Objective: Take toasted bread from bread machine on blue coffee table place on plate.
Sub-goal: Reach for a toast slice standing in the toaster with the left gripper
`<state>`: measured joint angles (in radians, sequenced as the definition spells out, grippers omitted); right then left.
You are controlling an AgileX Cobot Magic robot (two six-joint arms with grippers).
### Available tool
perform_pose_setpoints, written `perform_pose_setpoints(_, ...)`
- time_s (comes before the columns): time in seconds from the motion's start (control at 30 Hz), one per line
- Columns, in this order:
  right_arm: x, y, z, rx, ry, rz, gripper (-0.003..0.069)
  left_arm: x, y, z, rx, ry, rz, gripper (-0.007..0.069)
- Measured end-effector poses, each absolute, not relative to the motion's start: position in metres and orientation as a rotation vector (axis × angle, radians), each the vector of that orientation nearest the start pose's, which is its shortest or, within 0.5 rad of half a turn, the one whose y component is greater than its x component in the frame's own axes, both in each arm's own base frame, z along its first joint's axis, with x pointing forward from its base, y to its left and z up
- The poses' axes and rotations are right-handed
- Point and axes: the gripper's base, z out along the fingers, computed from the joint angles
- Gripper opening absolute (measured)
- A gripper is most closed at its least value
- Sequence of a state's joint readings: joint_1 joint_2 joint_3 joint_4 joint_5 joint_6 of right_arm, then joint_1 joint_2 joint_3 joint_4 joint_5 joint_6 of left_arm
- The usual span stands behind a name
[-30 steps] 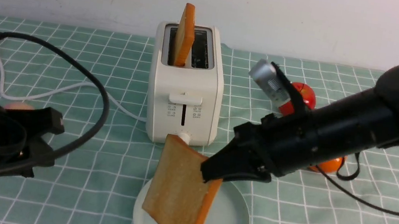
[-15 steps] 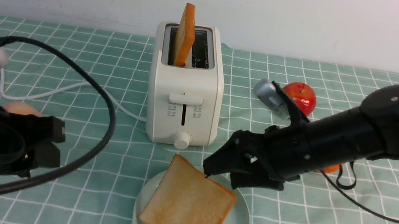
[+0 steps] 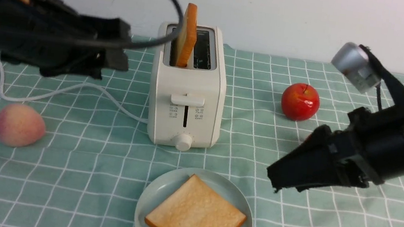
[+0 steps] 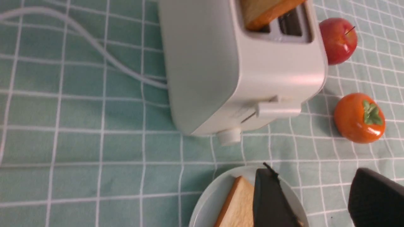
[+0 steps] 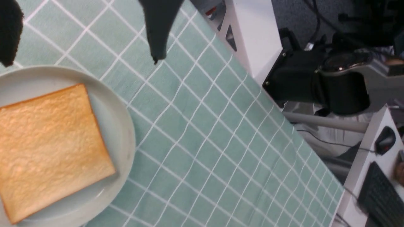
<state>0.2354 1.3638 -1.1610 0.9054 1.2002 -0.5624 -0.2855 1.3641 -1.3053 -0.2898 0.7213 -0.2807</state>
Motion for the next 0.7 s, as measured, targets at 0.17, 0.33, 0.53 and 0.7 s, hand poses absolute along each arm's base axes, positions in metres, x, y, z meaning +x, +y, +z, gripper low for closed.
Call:
perform_pose_setpoints(0.17, 0.221, 0.122, 0.358, -0.730, 2.396, 1.125, 0.0462, 0.324, -0.126, 0.391, -0.069, 2.380, -0.555, 0.0348)
perform_pose_setpoints(0.33, 0.213, 0.120, 0.366, -0.705, 2.386, 1.127, 0.0440, 0.363, -0.152, 0.390, -0.161, 2.390, -0.331, 0.0372)
perform_pose_setpoints(0.53, 0.212, 0.120, 0.367, -0.697, 2.394, 1.124, 0.0437, 0.400, -0.181, 0.384, -0.301, 2.239, -0.317, 0.0382)
perform_pose_setpoints(0.7, 0.212, 0.118, 0.365, -0.707, 2.409, 1.090, 0.0437, 0.425, -0.196, 0.363, -0.288, 2.160, -0.401, 0.0382)
